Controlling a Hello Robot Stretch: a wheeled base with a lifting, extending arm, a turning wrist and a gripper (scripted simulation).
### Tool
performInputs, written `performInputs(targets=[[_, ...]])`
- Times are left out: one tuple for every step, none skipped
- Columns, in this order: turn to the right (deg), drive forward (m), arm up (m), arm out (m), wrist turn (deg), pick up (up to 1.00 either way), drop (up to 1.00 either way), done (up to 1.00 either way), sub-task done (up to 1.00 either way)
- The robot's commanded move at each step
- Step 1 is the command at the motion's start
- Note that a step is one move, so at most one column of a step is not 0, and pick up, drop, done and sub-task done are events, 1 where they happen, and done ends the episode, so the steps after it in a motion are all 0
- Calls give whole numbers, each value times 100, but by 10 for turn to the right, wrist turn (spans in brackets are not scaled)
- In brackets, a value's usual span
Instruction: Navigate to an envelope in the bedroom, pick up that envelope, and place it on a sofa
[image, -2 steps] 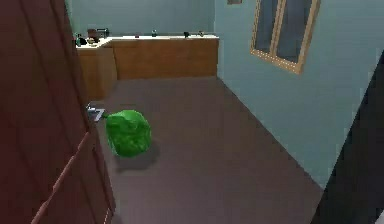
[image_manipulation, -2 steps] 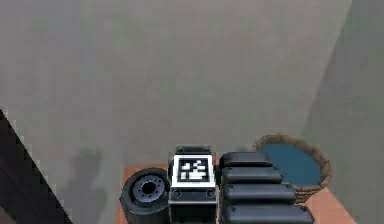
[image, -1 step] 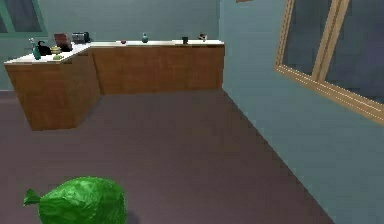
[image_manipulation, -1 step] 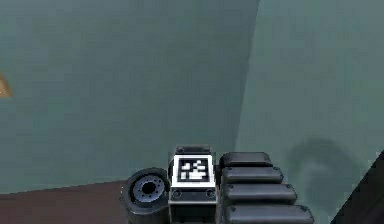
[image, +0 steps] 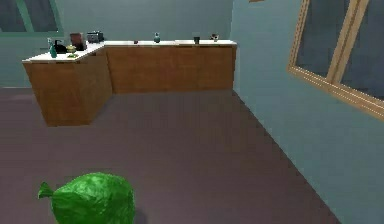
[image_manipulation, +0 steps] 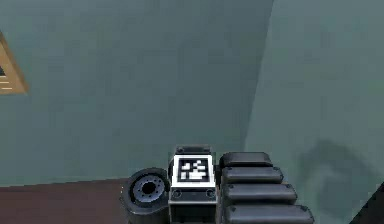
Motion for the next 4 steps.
performInputs(targets=[[0, 90, 0, 0, 0, 0, 0, 0, 0], [90, 0, 0, 0, 0, 0, 0, 0, 0], [0, 60, 0, 0, 0, 0, 0, 0, 0], [-450, 0, 0, 0, 0, 0, 0, 0, 0]])
